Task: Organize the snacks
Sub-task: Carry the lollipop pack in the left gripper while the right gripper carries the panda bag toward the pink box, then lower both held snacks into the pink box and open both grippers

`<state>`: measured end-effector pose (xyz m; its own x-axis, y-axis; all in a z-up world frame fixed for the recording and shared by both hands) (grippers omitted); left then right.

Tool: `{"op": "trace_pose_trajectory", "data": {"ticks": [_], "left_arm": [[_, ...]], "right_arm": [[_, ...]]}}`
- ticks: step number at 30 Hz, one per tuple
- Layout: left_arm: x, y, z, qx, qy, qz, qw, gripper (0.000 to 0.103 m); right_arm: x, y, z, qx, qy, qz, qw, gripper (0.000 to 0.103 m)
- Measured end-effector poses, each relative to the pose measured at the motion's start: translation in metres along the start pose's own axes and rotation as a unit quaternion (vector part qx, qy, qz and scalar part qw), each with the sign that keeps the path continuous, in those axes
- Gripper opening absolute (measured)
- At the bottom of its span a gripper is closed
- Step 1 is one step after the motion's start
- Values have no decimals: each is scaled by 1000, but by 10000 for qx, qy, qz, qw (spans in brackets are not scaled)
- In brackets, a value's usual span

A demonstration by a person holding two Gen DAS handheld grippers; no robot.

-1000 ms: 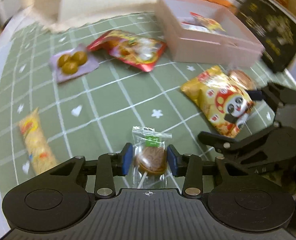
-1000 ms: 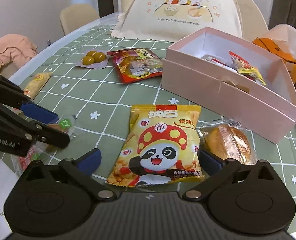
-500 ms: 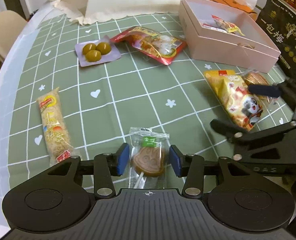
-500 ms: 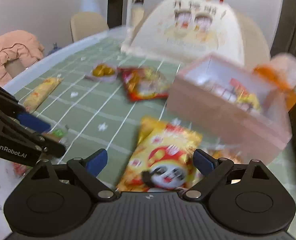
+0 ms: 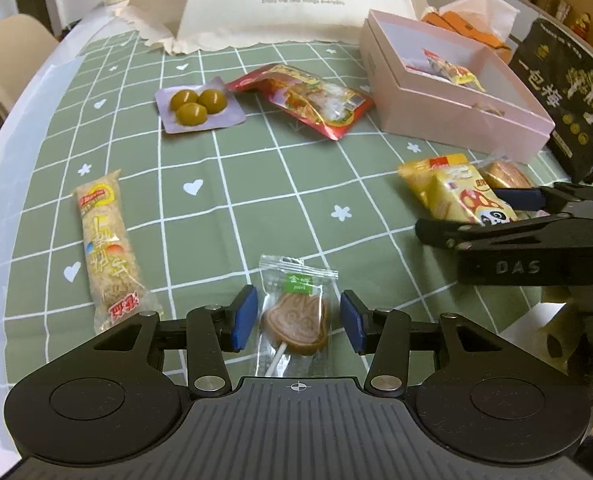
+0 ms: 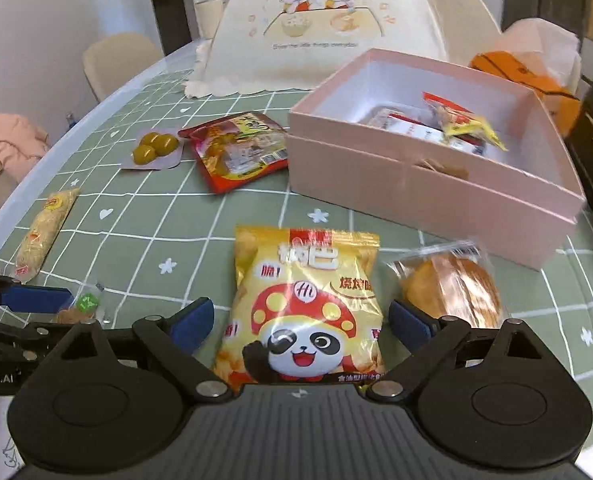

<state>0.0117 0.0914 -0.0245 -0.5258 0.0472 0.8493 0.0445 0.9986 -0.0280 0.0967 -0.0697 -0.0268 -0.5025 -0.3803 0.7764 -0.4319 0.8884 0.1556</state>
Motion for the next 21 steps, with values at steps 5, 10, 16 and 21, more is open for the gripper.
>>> {"op": "trace_pose_trajectory", "data": {"ticks": [5,10,16,21], "left_arm": [[0,4,-2,179,67,81,9998,50],[3,-3,4,88,88,1,9999,50],[9,-20,18,-413,131,-196,9989,50],[9,-21,18,-378,101,-252,9989,50]], "right_arm": [[5,15,2,365,162,-48,9992,77],[28,15,18,525,280,-229,9980,73],[59,-12,29,557,139,76,9983,73],[68,-28,34,366,85,228,9990,73]]}}
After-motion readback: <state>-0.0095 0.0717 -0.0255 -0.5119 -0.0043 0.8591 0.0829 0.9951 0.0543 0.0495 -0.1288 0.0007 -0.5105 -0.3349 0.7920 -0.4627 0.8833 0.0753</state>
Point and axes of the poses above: each gripper's, at about its wrist camera, not at the fingertips, and x roughly against the way its jaws point, y to its left, z to its underside, the point moved 5 cm from there along -x, roughly the way its jaws point, and after that the axes turned 6 degrees about -x, right-handed, at the moved point
